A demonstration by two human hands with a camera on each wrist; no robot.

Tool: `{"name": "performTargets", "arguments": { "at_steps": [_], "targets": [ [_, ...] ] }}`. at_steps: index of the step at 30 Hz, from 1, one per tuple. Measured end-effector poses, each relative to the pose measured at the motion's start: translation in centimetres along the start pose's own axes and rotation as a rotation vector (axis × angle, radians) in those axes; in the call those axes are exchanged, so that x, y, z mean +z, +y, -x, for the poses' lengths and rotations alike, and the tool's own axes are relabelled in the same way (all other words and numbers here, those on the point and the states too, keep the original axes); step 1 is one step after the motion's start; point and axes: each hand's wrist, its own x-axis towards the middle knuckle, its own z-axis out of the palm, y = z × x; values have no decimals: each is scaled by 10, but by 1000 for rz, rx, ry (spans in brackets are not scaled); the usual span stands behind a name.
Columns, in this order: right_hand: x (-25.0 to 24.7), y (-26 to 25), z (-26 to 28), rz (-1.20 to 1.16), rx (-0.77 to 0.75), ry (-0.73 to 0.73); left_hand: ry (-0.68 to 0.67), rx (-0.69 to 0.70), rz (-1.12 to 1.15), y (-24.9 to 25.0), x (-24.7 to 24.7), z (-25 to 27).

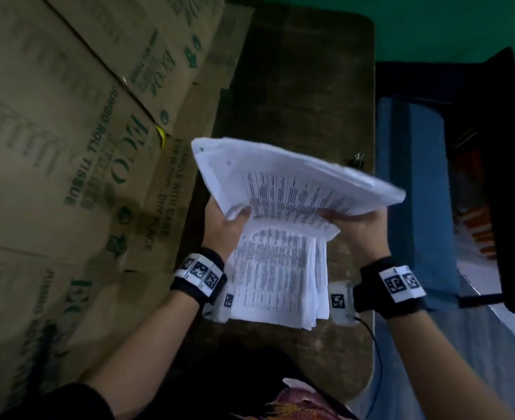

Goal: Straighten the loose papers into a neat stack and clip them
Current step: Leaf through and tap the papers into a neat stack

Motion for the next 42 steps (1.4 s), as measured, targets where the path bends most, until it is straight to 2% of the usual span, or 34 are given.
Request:
{"name": "performTargets", "arguments": {
  "at_steps": [4, 6, 10, 13, 16, 18, 20, 23, 26, 28, 33, 35, 37, 40, 42],
  "targets": [
    [10, 20, 6, 103, 72, -134, 30, 26, -101, -14, -17, -4],
    [10, 28, 7, 130, 67, -75, 21, 37, -140, -15, -20, -7],
    [22, 27, 10, 65, 103, 67, -36, -67, -107, -13, -15, -16],
    [26, 17, 12, -5, 99, 87, -67, 41, -137, -11, -19, -20],
    [14, 25, 11, 67, 129, -9, -168, 213, -177, -14, -29, -25],
    [11, 34, 13, 132, 191, -36, -150, 219, -199, -21, -27, -26],
    [11, 40, 15, 158, 180, -42, -129, 171, -141, -21, -18, -28],
    [11, 28, 15, 225, 112, -28, -198, 98, -100, -15, -14, -32],
    [7, 22, 6, 293, 55, 34, -158, 175, -81, -7, -17, -33],
    [10, 22, 4, 226, 76, 113, -164, 256, -108, -3, -15, -27],
    [30, 24, 19, 156, 62, 158, -110, 371, -144, 5, -4, -8],
    [35, 28, 26, 130, 112, 153, -73, 326, -66, 4, -4, -2],
    [35, 36, 32, 122, 170, 74, -51, 298, -52, -7, -9, 3],
    [37, 62, 34, 300, 248, -51, -68, 182, -195, -28, -14, 1],
    [42, 79, 31, 391, 304, -20, -109, 98, -274, -37, -15, -5]
  ]
}}
